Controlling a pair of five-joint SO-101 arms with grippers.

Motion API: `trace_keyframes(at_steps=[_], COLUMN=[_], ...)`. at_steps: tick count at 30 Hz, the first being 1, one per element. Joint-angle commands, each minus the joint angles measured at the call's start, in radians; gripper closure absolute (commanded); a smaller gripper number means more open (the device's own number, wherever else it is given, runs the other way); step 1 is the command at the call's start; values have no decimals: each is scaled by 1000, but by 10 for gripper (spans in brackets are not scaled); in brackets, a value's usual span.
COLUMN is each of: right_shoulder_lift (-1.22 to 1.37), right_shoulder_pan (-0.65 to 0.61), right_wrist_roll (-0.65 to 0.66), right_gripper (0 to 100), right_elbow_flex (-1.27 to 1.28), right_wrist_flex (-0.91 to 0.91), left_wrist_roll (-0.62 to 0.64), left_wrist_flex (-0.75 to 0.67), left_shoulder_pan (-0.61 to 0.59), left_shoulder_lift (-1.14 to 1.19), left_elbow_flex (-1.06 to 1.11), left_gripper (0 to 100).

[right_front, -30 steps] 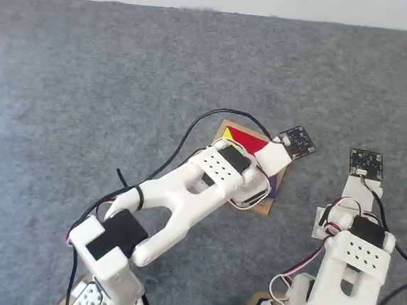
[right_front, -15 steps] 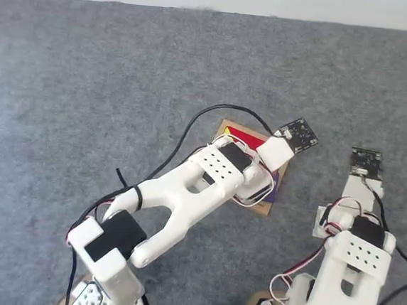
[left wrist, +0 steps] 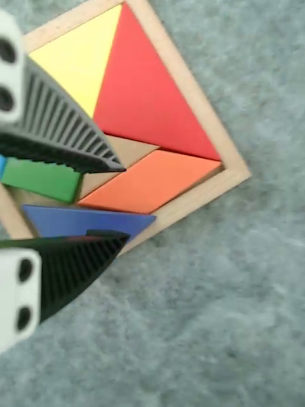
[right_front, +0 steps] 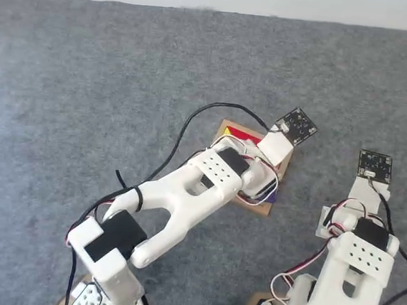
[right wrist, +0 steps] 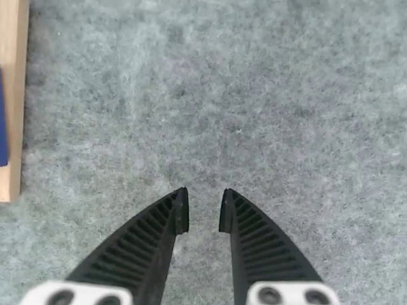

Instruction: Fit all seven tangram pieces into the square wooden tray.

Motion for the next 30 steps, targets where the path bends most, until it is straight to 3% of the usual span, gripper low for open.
trace_keyframes(at_steps=[1, 8, 14, 24, 30], right_shoulder_lift=[7, 7, 7, 7, -2], right_shoulder_pan=[-5, -10, -12, -7, 38], right_wrist_roll=[-15, -15, -15, -15, -49], right_gripper=[905, 905, 905, 905, 904], right_elbow_flex=[-44, -41, -41, -40, -46], right_wrist_flex=[-15, -15, -15, -15, -22], left_wrist_roll=[12, -35, -38, -66, -23], left_wrist_flex=[-55, 137, 195, 195, 124], left_shoulder_pan=[15, 17, -23, -23, 20], left_shoulder_lift=[20, 126, 109, 94, -75], left_elbow_flex=[-13, -143, -142, -122, -59], left_gripper=[852, 852, 852, 852, 852])
